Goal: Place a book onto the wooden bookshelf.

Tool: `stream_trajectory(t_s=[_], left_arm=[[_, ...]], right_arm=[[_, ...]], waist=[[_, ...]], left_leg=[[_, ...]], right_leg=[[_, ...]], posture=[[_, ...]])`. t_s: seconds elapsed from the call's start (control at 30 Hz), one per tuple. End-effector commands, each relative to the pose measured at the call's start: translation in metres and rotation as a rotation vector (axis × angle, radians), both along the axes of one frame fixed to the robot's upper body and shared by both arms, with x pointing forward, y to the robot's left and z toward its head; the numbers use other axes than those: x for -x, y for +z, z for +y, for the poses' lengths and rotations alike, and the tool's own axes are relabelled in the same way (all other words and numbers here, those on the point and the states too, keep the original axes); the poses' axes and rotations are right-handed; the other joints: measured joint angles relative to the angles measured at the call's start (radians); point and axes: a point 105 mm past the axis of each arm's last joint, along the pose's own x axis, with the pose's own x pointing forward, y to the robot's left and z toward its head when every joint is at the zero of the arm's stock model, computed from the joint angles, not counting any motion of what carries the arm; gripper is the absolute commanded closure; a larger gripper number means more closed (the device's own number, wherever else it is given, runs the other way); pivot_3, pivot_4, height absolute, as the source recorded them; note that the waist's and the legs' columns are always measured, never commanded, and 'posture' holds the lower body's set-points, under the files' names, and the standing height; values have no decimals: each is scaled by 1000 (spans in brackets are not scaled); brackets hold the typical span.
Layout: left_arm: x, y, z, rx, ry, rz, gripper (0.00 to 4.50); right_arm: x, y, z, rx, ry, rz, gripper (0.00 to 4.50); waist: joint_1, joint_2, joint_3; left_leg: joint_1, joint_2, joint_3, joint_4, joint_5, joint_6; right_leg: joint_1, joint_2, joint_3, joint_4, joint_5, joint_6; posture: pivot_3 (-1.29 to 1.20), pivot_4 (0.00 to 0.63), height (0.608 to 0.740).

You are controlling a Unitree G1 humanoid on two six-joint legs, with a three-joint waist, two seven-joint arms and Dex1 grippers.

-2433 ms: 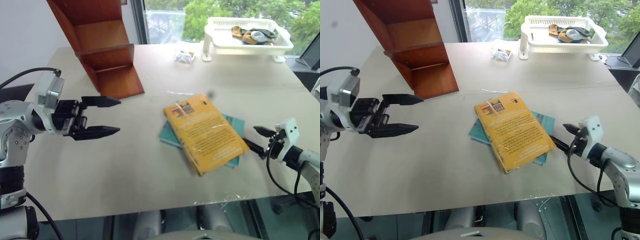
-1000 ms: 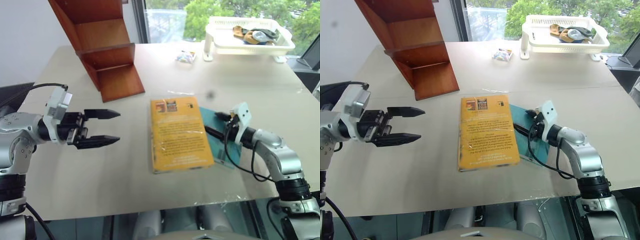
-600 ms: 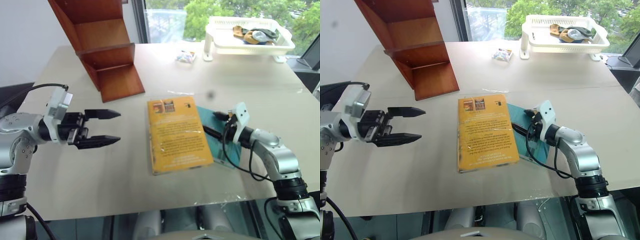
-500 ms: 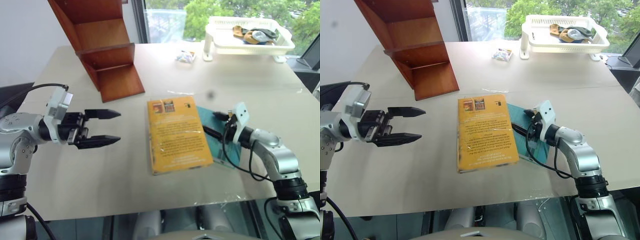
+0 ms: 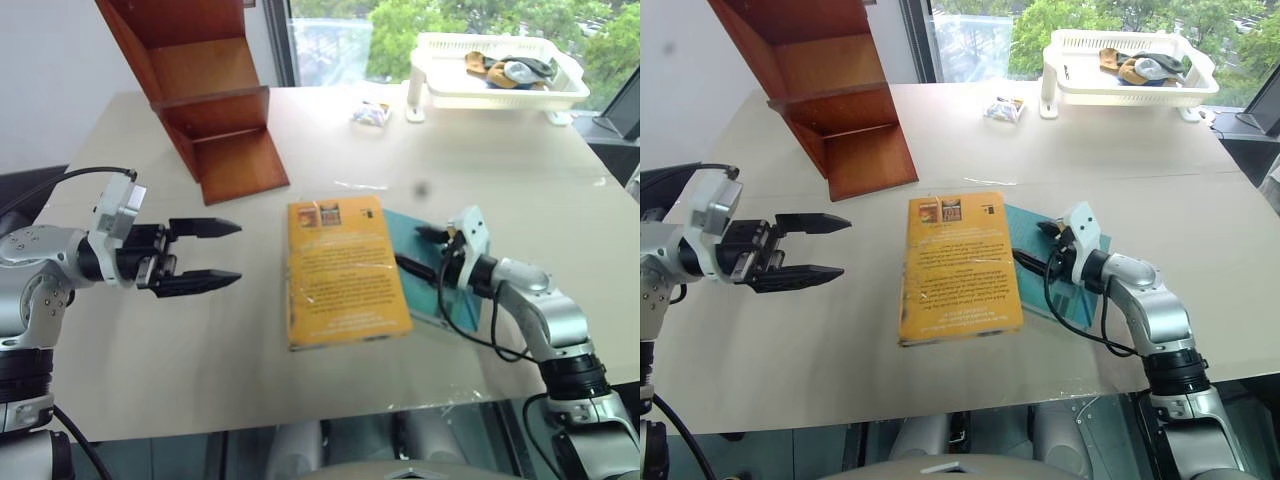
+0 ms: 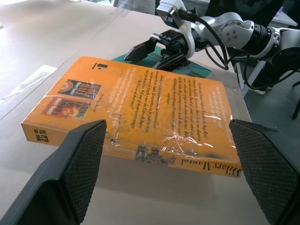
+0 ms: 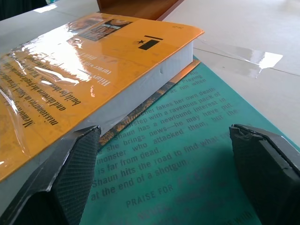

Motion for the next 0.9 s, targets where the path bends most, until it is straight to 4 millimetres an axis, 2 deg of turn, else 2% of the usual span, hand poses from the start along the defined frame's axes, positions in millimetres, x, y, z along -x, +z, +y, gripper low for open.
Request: stream_trajectory(t_s=[0.03, 0.2, 0.37, 0.5, 0.57, 0.67, 0.77, 0.9], left_arm=[[2, 9, -2, -10, -12, -49, 32], [3, 7, -2, -7, -1, -39, 32], [0, -5, -2, -18, 45, 12, 32], [-6, -29, -5, -57, 124, 90, 32], [-5, -42, -7, -59, 144, 135, 32], [-5, -54, -13, 25, 176, 251, 32], [1, -62, -21, 133, 178, 402, 32], [3, -68, -34, 246, 183, 558, 32]], right_arm=[[0, 13, 3, -2, 19, -52, 18], [-2, 16, -17, 19, -32, -62, 18], [8, 20, -51, 39, -93, -54, 18], [24, 31, -76, 55, -113, -67, 18], [30, 42, -91, 90, -148, -105, 18], [48, 72, -105, 60, -133, -196, 18], [72, 95, -107, 15, -25, -188, 18], [103, 112, -98, 32, 137, -165, 18]], waist=[[0, 0, 0], [1, 0, 0], [4, 0, 0], [3, 0, 0], [1, 0, 0], [2, -1, 0], [2, -1, 1], [3, -3, 1]], left_leg=[[0, 0, 0, 0, 0, 0], [0, 0, 0, 0, 0, 0], [0, 0, 0, 0, 0, 0], [0, 0, 0, 0, 0, 0], [0, 0, 0, 0, 0, 0], [0, 0, 0, 0, 0, 0], [0, 0, -3, -1, 0, 0], [1, 0, -7, 0, 0, 0]], right_leg=[[0, 0, 0, 0, 0, 0], [0, 0, 0, 0, 0, 0], [0, -1, 0, 0, 0, 0], [0, -1, 0, 0, 0, 0], [0, -1, 0, 0, 0, 0], [0, -1, 1, 0, 0, 0], [1, 0, 0, 0, 0, 0], [2, -1, 0, -1, 0, 0]], posture=[[0, 150, 740], [0, 150, 740], [0, 150, 740], [0, 150, 740], [0, 150, 740], [0, 150, 740], [0, 150, 740], [0, 150, 740]])
